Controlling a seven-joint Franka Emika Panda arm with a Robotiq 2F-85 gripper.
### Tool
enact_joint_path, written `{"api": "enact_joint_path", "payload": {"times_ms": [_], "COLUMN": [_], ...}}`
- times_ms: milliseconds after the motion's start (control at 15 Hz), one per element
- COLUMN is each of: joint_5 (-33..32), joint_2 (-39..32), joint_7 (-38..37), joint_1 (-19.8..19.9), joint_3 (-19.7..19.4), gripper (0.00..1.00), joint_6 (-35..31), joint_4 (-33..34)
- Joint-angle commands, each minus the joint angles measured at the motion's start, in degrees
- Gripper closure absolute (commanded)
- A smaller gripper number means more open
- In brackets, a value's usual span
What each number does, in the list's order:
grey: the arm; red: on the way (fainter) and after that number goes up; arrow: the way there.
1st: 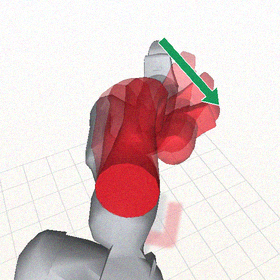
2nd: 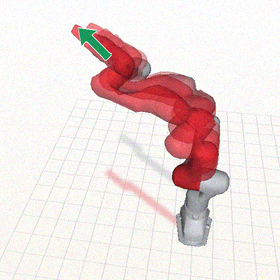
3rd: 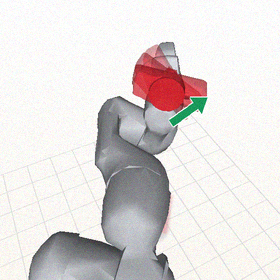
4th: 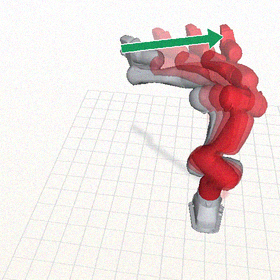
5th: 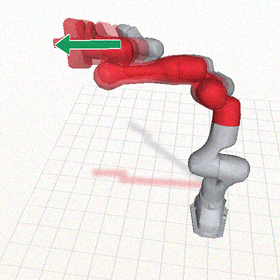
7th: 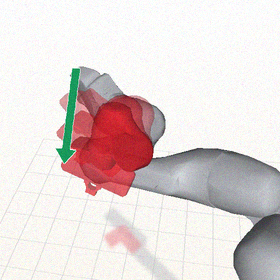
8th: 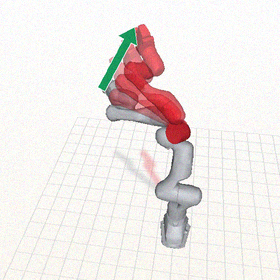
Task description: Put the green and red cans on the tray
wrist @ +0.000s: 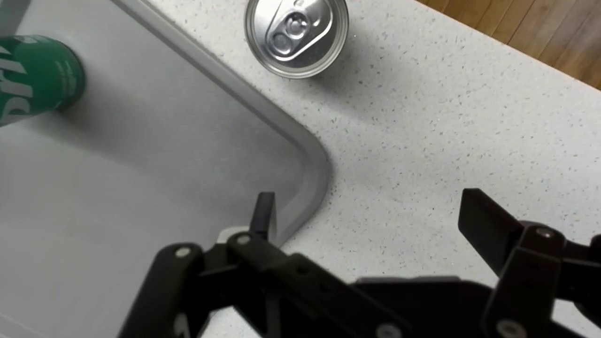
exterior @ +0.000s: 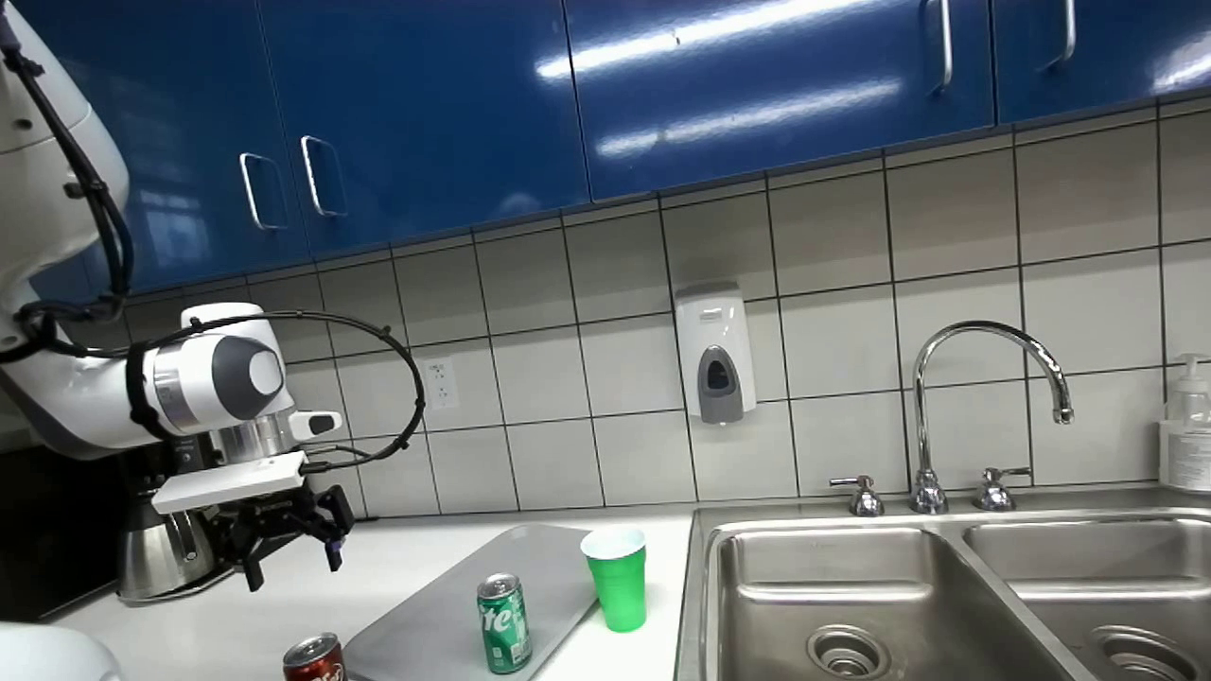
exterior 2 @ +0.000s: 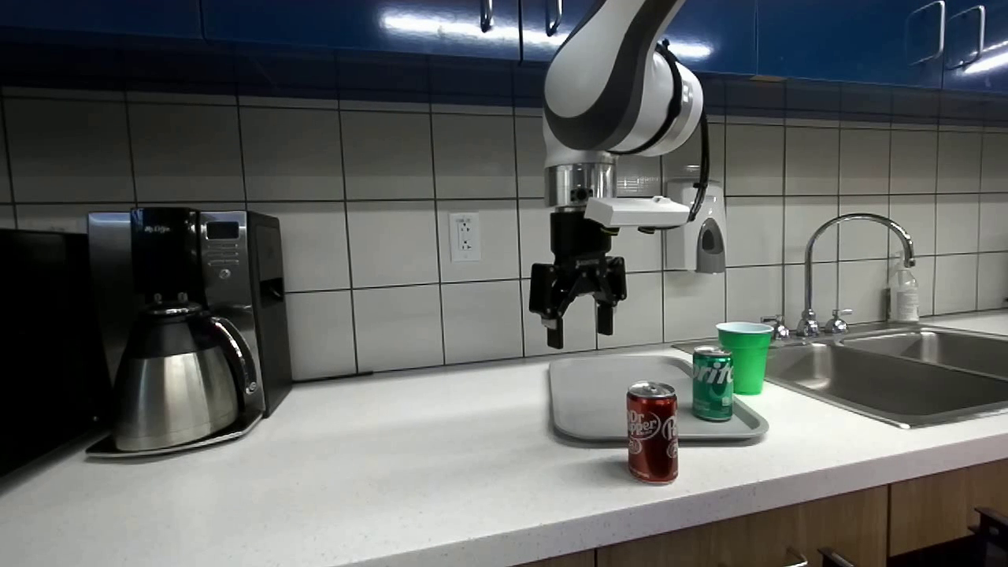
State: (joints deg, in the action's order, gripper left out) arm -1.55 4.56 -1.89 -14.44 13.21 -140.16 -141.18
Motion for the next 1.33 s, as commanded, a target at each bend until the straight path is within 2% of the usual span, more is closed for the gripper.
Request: {"api": "enact_joint_path", "payload": {"times_ms": [0, 733, 1267], "joint_5": [0.0, 0.7, 1.8], "joint_2": [1.9, 3.3, 3.4], "joint_7": [-1.9, 0.6, 4.9], "joint_1": [0.3, 1.2, 1.8], "joint_3": [0.3, -1.2, -3.4], "gripper": [0.0, 0.0, 0.0], "joint_6": [1.9, -0.4, -2.9], "joint_4": [-1.8, -8.3, -10.7]}}
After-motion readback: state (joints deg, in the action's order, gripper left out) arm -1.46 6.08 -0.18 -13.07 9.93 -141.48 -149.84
